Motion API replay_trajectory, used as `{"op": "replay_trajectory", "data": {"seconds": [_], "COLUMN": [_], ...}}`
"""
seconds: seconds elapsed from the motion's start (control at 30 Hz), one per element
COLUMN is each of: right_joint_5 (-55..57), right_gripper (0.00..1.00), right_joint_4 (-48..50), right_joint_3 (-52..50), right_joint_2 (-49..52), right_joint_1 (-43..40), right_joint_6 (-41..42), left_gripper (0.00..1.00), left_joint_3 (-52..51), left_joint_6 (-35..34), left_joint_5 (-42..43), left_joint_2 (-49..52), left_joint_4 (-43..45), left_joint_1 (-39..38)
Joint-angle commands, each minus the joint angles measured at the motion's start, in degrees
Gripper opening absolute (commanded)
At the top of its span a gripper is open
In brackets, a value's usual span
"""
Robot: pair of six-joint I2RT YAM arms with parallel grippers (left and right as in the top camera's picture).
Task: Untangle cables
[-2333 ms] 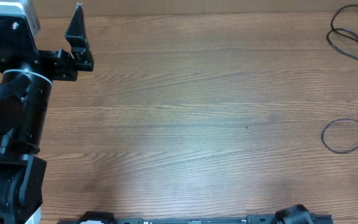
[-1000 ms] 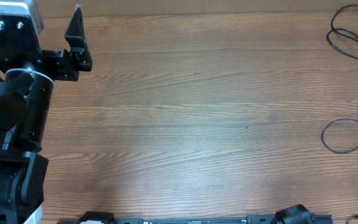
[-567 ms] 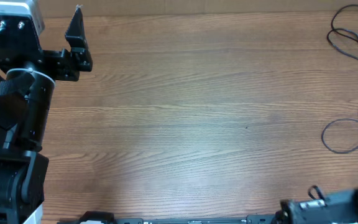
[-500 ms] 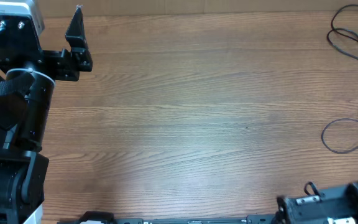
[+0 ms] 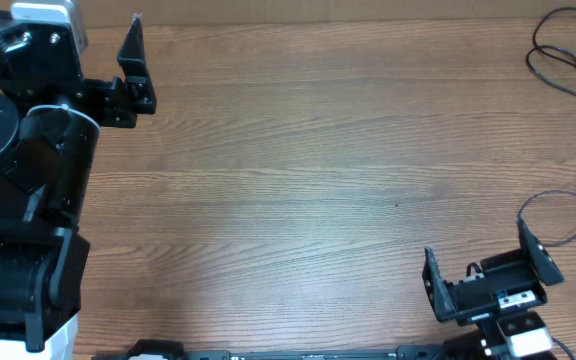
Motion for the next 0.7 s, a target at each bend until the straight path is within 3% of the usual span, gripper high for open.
{"op": "replay_trajectory", "data": {"seconds": [0.0,0.33,0.67], "right_joint_5": [2.6,4.7,4.7], "right_gripper": [1.0,1.0,1.0], "right_joint_4": [-3.8,-29.6,-22.7], "right_joint_3": [-0.2,-0.3,-7.2], "right_joint_2": [0.0,0.0,0.1], "right_joint_1": [0.3,0.3,-1.6], "right_joint_6": [0.0,0.0,2.4], "left_gripper": [0.9,0.91,0.91], "left_joint_3": [-1.4,-1.4,-1.4], "left_joint_6": [2.0,2.6,2.6], "left_joint_5": [-0.5,-0.5,-0.6], "left_joint_2": [-0.1,-0.1,-0.1], "left_joint_4": [0.7,0.7,0.9], "left_joint_1": [-0.1,-0.1,-0.1]}}
